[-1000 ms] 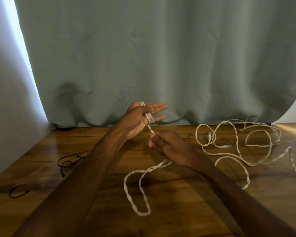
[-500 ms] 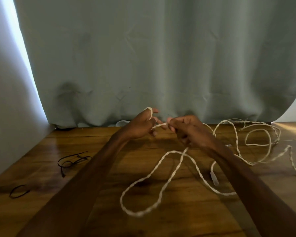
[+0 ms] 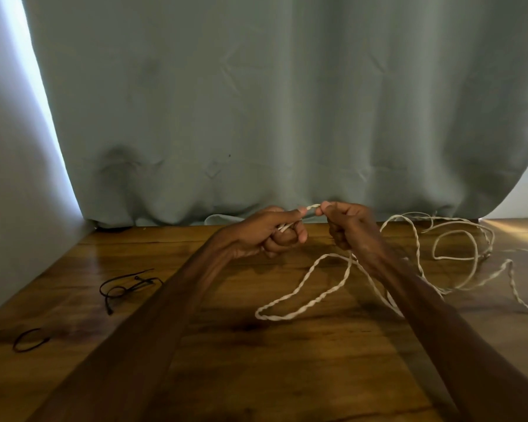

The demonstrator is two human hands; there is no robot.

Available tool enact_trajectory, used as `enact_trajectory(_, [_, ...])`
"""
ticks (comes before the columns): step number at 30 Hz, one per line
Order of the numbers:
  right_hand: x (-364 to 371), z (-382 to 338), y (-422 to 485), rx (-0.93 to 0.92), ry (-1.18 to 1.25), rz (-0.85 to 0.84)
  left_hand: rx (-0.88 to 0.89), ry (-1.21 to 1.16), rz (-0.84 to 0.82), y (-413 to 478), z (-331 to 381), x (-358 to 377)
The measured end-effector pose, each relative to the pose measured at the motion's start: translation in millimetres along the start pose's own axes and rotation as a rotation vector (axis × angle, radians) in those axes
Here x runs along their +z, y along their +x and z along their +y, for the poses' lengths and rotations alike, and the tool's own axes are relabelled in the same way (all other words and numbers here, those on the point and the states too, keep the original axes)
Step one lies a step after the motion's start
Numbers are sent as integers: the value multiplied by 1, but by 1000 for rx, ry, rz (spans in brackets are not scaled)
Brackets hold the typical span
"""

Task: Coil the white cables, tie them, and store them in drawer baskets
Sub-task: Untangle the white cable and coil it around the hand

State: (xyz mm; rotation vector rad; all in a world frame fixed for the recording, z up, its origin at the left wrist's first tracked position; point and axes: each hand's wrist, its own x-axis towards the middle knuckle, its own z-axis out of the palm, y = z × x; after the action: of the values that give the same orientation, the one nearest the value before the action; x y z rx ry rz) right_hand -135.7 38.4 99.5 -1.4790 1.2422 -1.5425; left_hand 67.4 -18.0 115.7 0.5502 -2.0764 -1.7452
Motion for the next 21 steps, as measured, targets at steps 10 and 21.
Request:
enact_trajectory(10, [60, 30, -16, -32, -336, -152, 275, -449, -7, 4, 15, 9])
enact_trajectory(21, [69, 15, -21, -2, -428, -302, 302, -213, 370, 15, -1, 3])
